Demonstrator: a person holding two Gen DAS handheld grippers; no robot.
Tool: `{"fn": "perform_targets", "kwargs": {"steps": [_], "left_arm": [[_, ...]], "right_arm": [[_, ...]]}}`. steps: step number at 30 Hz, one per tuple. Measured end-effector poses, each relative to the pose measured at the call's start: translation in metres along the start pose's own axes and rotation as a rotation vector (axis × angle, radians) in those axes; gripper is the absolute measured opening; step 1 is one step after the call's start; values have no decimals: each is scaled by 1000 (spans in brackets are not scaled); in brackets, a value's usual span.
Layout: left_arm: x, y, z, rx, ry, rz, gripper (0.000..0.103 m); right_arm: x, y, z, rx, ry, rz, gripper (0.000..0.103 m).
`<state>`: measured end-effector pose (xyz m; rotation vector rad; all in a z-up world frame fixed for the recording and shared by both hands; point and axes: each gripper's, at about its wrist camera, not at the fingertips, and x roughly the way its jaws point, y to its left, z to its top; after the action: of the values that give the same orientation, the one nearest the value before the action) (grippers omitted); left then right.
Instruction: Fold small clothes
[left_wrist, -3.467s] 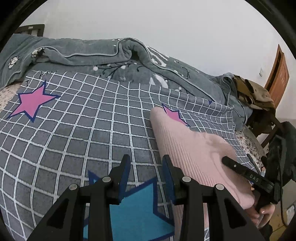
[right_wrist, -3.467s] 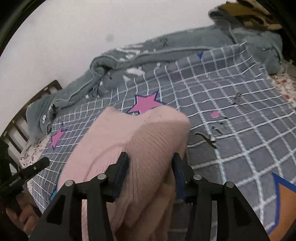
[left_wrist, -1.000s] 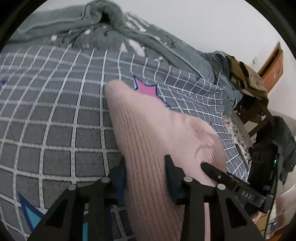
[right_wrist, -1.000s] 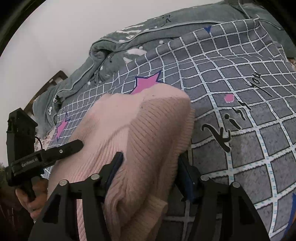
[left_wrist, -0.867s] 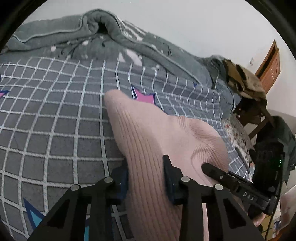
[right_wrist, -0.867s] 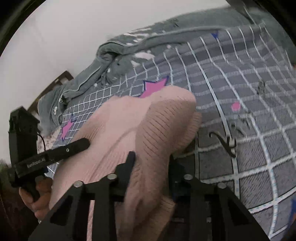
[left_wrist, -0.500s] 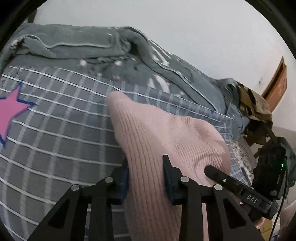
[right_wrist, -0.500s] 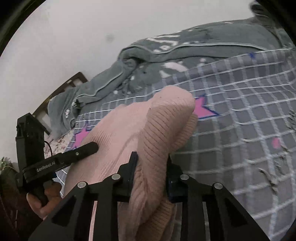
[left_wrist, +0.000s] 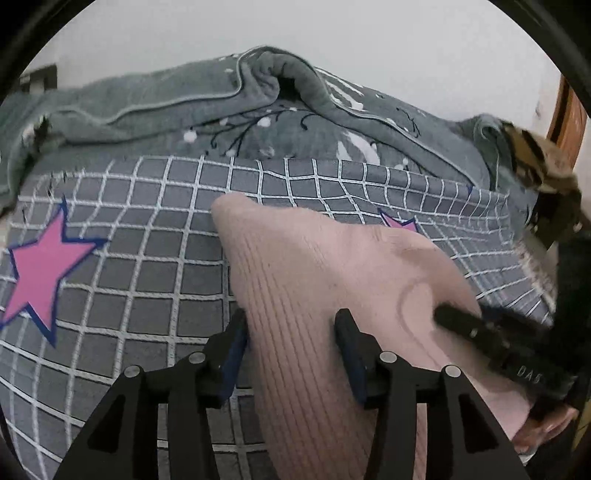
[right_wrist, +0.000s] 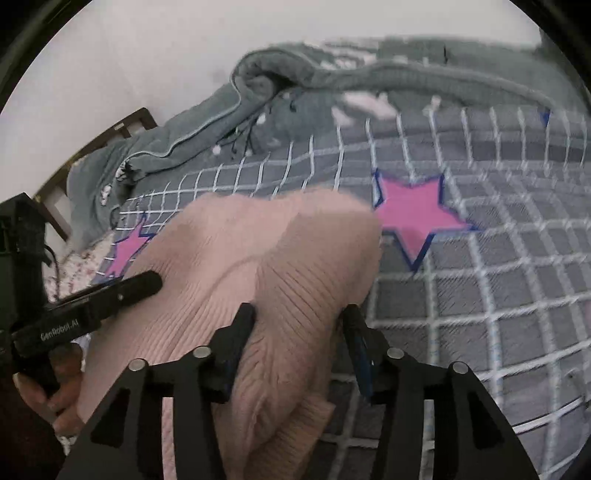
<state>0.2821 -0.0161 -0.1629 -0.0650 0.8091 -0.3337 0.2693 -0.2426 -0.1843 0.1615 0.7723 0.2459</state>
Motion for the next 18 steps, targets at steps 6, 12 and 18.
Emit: {"fn": "perform_targets", "kwargs": {"steps": [6,12,18], "left_arm": [[-13,4,-1,8,3,15,48],[-31,10,-3,15,-15,29,52],[-52,19,-12,-13,-48,31,58]], "right_arm": [[4,5,18,-29,-22,-57,49],[17,0,29,-20,-5,-88,24],[14,-3,19,-19,23,-125,17]]}}
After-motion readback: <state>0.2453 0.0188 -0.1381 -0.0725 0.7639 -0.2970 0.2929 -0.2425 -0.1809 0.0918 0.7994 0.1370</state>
